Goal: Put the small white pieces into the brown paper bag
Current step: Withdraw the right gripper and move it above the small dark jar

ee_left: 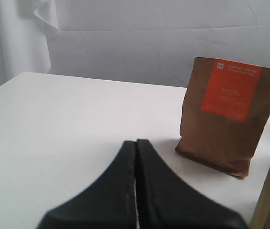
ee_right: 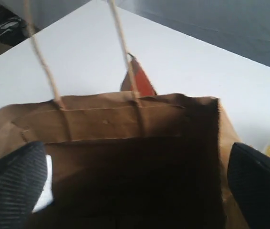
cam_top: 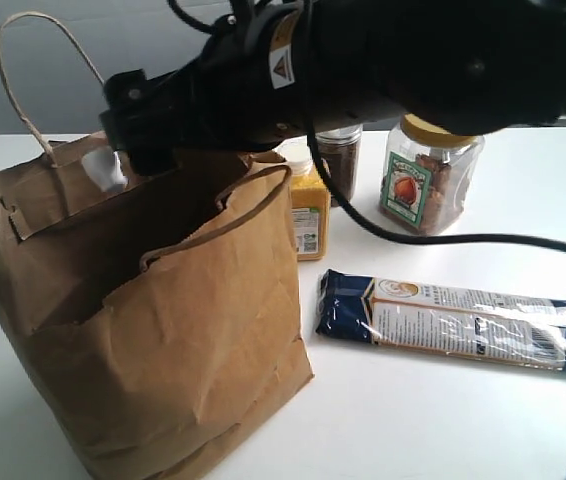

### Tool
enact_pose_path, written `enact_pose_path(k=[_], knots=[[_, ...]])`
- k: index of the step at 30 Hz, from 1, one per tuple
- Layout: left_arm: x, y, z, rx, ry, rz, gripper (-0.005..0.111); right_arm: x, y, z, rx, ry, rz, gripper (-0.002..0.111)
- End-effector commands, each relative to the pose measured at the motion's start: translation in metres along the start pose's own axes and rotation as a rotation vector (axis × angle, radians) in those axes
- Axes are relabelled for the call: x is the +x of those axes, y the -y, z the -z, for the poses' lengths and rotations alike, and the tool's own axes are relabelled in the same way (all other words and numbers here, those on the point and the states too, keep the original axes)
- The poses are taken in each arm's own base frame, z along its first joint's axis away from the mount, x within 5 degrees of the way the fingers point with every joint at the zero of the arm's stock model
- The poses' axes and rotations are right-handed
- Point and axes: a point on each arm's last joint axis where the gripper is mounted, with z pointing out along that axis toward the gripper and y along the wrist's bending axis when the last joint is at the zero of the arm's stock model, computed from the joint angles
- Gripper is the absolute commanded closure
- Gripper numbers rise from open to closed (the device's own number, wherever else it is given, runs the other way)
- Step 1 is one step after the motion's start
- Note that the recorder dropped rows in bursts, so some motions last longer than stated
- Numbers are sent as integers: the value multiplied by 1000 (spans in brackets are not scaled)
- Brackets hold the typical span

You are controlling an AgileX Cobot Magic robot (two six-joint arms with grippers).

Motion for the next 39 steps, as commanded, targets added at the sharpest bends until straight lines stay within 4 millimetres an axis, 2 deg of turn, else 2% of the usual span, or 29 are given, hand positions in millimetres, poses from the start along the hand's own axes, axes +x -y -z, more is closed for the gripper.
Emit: enact_pose_path(k=[1, 3, 7, 12, 16, 18, 21, 25, 30, 34, 38, 39], knots=[[1, 0, 0, 6, 2, 11, 107, -3, -2, 7, 0, 5, 6, 14], [1, 0, 0, 6, 2, 11, 107, -2, 13, 1, 47, -10, 5, 14], [1, 0, 0, 6, 2, 11, 107, -1, 4, 1, 24, -7, 22, 14], [1, 0, 0, 6, 2, 11, 107, -8, 19, 2, 57, 47, 25, 14], [1, 0, 0, 6, 2, 11, 107, -14, 26, 12, 70, 73, 4, 14], [1, 0, 0, 6, 2, 11, 107, -21, 24, 24, 56, 125, -4, 14], [1, 0, 0, 6, 2, 11, 107, -32, 34, 40, 80, 196, 5, 14], [1, 0, 0, 6, 2, 11, 107, -36, 75, 45, 195, 205, -29, 14], [1, 0, 0, 6, 2, 11, 107, -29, 128, 33, 328, 162, -79, 14], [1, 0, 0, 6, 2, 11, 107, -14, 170, 11, 402, 106, -111, 14], [1, 0, 0, 6, 2, 11, 107, -1, 194, -14, 405, 90, -141, 14], [1, 0, 0, 6, 2, 11, 107, 3, 202, -28, 410, 71, -144, 14]])
